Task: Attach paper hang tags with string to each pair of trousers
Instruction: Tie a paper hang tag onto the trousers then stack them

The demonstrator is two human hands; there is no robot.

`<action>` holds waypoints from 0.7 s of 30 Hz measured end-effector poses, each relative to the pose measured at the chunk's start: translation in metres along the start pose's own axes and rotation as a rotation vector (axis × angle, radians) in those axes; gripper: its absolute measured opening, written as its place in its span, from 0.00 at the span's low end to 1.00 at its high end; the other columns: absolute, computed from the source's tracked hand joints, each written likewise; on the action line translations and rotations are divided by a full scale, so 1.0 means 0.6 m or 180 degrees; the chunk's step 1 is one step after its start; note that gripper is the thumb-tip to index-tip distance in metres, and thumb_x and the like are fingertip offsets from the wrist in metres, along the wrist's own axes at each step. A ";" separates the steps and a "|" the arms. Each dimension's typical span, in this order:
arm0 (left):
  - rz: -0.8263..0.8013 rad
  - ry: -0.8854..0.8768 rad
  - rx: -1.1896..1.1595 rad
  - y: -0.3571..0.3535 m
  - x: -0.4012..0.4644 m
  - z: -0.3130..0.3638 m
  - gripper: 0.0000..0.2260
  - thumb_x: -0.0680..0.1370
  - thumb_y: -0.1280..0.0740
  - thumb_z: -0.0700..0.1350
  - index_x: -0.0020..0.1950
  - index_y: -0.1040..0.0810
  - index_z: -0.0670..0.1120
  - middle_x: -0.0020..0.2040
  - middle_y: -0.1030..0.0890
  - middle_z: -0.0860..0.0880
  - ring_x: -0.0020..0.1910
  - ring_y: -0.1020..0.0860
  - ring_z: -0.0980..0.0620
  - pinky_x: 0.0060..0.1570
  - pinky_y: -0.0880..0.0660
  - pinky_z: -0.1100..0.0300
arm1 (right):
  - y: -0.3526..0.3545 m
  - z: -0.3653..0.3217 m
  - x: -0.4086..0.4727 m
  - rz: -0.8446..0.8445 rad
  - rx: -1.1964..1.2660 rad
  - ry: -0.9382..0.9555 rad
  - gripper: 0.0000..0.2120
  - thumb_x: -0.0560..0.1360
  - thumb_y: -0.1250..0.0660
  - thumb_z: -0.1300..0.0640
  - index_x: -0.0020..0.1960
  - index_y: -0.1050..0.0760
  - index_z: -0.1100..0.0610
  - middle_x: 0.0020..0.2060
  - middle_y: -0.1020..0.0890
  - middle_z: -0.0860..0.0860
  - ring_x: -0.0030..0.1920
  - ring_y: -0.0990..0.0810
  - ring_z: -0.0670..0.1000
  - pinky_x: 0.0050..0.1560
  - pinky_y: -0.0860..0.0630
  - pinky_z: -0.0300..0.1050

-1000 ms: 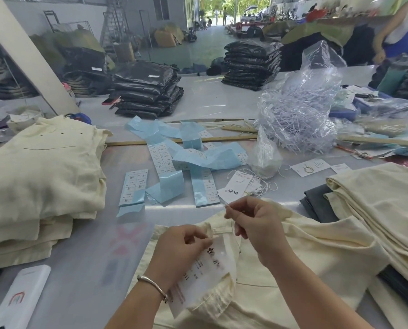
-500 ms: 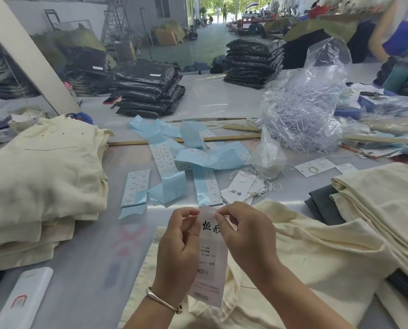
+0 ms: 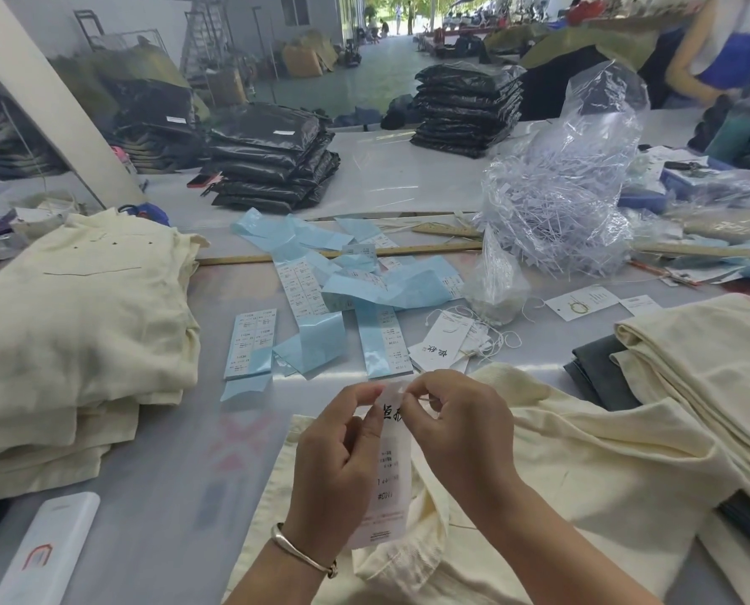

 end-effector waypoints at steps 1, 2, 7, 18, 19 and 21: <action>-0.0040 -0.0001 -0.0063 -0.001 0.001 0.001 0.07 0.77 0.36 0.51 0.53 0.21 0.59 0.35 0.19 0.50 0.28 0.25 0.48 0.28 0.28 0.54 | -0.002 0.000 0.000 -0.0028 0.0046 -0.0013 0.05 0.71 0.27 0.55 0.37 0.19 0.52 0.30 0.28 0.41 0.33 0.29 0.46 0.34 0.34 0.43; -0.0076 -0.0009 -0.0156 -0.002 0.002 0.002 0.07 0.77 0.36 0.53 0.52 0.20 0.57 0.34 0.20 0.50 0.27 0.26 0.48 0.27 0.30 0.55 | -0.002 0.000 0.000 -0.0041 0.0112 -0.0036 0.05 0.71 0.27 0.56 0.37 0.19 0.52 0.30 0.26 0.42 0.33 0.28 0.47 0.34 0.32 0.44; -0.0069 0.0149 -0.0653 -0.001 0.009 -0.002 0.09 0.78 0.38 0.44 0.49 0.18 0.47 0.36 0.21 0.50 0.26 0.25 0.56 0.30 0.30 0.69 | -0.006 0.010 -0.002 0.0021 0.0513 -0.0269 0.05 0.69 0.28 0.58 0.35 0.21 0.54 0.29 0.22 0.48 0.33 0.25 0.52 0.36 0.26 0.51; -0.0028 0.1158 -0.1824 -0.029 0.004 -0.059 0.09 0.75 0.32 0.35 0.50 0.15 0.46 0.33 0.21 0.46 0.26 0.31 0.54 0.27 0.31 0.66 | -0.009 0.013 -0.029 0.0539 0.0829 -0.0444 0.07 0.68 0.32 0.53 0.32 0.23 0.55 0.24 0.27 0.46 0.28 0.30 0.48 0.31 0.30 0.49; -0.0062 0.1189 -0.1889 -0.033 0.003 -0.058 0.08 0.74 0.31 0.39 0.50 0.15 0.46 0.32 0.22 0.46 0.26 0.32 0.54 0.28 0.31 0.66 | -0.008 0.013 -0.031 0.0565 0.0857 -0.0456 0.08 0.67 0.32 0.53 0.32 0.23 0.55 0.24 0.27 0.47 0.28 0.30 0.48 0.31 0.30 0.49; -0.0112 0.1244 -0.1996 -0.041 0.001 -0.055 0.11 0.70 0.30 0.45 0.51 0.14 0.48 0.33 0.22 0.43 0.28 0.32 0.53 0.30 0.31 0.65 | -0.007 0.016 -0.032 0.0615 0.0924 -0.0523 0.09 0.68 0.31 0.53 0.31 0.23 0.56 0.23 0.28 0.48 0.27 0.31 0.49 0.30 0.30 0.50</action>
Point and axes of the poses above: each hand's wrist, its own x-axis towards the middle knuckle, its own y-axis out of the back of the hand, z = x × y, the point moved 9 cm from there along x, towards the middle knuckle
